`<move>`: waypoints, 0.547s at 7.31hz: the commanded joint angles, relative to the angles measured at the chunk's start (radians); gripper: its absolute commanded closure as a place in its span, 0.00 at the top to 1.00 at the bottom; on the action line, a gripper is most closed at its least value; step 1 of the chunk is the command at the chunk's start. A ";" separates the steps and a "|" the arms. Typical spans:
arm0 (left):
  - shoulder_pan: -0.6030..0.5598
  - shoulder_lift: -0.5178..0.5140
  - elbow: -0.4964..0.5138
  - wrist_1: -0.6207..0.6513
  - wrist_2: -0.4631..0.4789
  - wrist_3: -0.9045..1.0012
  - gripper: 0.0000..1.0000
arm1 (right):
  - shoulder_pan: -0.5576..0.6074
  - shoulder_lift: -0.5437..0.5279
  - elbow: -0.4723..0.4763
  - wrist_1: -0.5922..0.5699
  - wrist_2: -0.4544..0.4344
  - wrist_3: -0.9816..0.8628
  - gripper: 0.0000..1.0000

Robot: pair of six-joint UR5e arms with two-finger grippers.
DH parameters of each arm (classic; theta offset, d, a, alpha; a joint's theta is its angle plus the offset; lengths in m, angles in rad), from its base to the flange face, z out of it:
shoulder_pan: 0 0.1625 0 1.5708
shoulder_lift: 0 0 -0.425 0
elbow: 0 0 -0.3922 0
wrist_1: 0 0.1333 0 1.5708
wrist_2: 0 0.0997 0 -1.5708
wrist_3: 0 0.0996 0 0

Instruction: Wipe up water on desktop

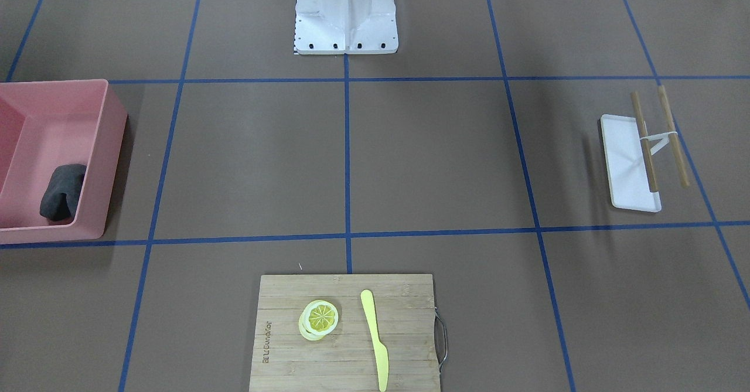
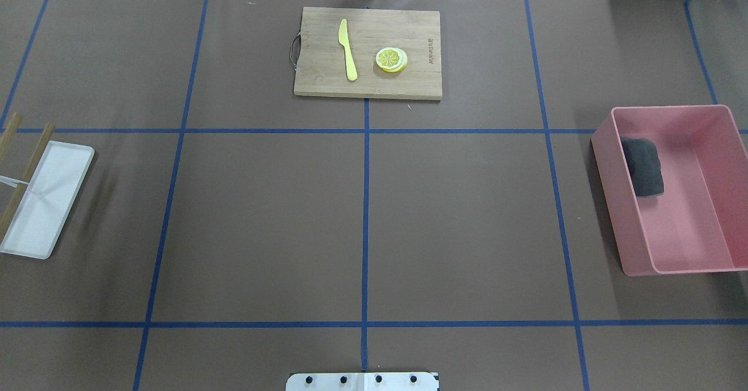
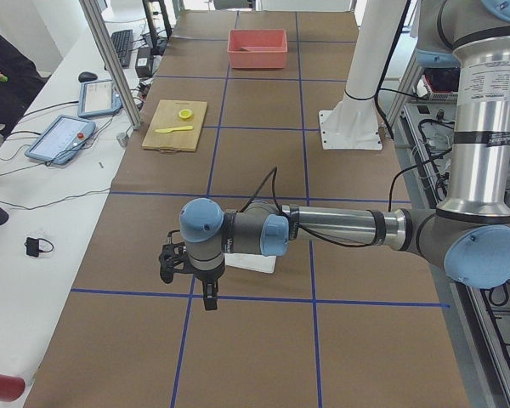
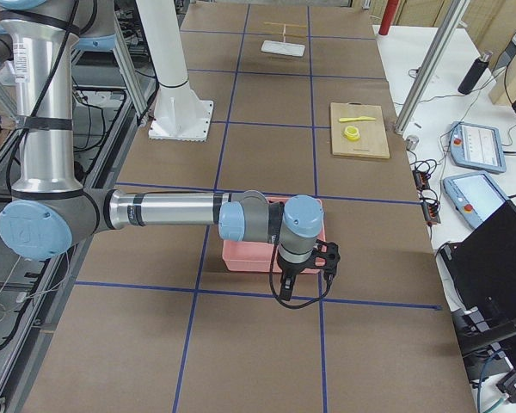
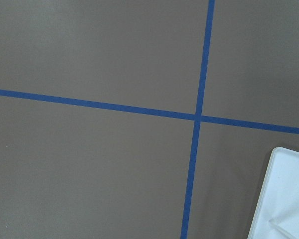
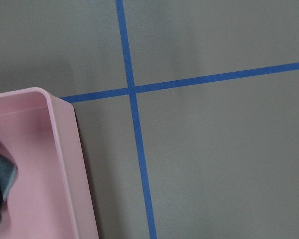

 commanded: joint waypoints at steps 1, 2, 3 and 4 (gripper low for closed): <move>0.000 0.000 0.003 0.000 0.006 0.000 0.98 | -0.013 0.001 0.001 0.000 -0.001 -0.001 1.00; 0.000 -0.001 0.005 -0.001 0.006 0.000 0.98 | -0.017 0.010 0.004 0.000 -0.011 0.001 1.00; 0.000 -0.008 0.003 -0.001 0.006 0.000 0.98 | -0.016 0.012 0.009 0.000 -0.012 0.001 1.00; 0.000 -0.011 0.005 -0.001 0.006 0.000 0.98 | -0.016 0.011 0.012 0.000 -0.012 -0.001 1.00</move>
